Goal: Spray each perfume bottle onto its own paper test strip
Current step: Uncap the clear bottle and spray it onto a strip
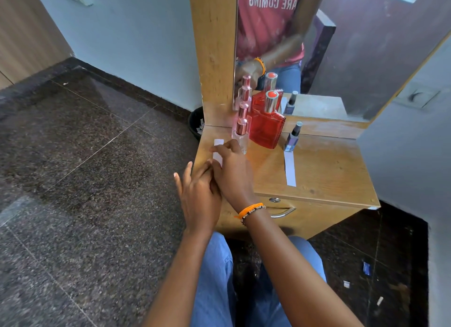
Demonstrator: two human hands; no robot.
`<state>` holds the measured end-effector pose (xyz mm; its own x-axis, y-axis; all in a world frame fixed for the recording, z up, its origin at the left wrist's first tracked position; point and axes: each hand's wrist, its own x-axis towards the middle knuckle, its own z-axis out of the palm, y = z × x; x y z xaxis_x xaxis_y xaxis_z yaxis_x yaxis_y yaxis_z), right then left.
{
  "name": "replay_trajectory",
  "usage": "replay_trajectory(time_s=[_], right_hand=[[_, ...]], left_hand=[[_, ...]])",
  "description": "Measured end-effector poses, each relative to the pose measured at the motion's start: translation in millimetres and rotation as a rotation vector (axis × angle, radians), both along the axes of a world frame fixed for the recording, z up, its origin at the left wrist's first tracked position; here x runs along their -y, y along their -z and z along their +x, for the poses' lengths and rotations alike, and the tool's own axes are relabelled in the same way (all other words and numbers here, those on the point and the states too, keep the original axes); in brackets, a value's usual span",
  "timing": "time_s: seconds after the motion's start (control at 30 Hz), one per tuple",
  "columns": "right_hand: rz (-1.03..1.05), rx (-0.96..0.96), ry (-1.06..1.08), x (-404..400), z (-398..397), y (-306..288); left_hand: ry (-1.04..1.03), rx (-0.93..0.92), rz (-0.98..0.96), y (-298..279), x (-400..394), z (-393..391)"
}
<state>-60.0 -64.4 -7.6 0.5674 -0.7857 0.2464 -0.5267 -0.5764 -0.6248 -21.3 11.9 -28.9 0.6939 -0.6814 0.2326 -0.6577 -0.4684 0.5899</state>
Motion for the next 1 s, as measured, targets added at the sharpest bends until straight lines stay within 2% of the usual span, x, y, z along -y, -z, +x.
replay_trajectory(time_s=[0.33,0.47,0.67,0.83,0.9,1.0], right_hand=[[-0.057,-0.213,-0.041,8,9,-4],[-0.032,-0.053,0.004,6,6,-3],[-0.101,0.230,-0.005,-6,0,7],[0.074,0.420,-0.027,-10,-3,4],[0.104,0.520,-0.014,-10,-8,1],[0.138,0.659,0.025,-10,-21,-6]], left_hand=[[0.005,-0.003,-0.011,1,0,1],[0.013,-0.010,-0.011,0,-1,1],[0.035,-0.006,-0.018,1,-2,1],[0.052,-0.005,-0.037,4,-2,5],[0.078,-0.024,-0.107,2,-1,6],[0.082,-0.048,-0.315,-8,-1,1]])
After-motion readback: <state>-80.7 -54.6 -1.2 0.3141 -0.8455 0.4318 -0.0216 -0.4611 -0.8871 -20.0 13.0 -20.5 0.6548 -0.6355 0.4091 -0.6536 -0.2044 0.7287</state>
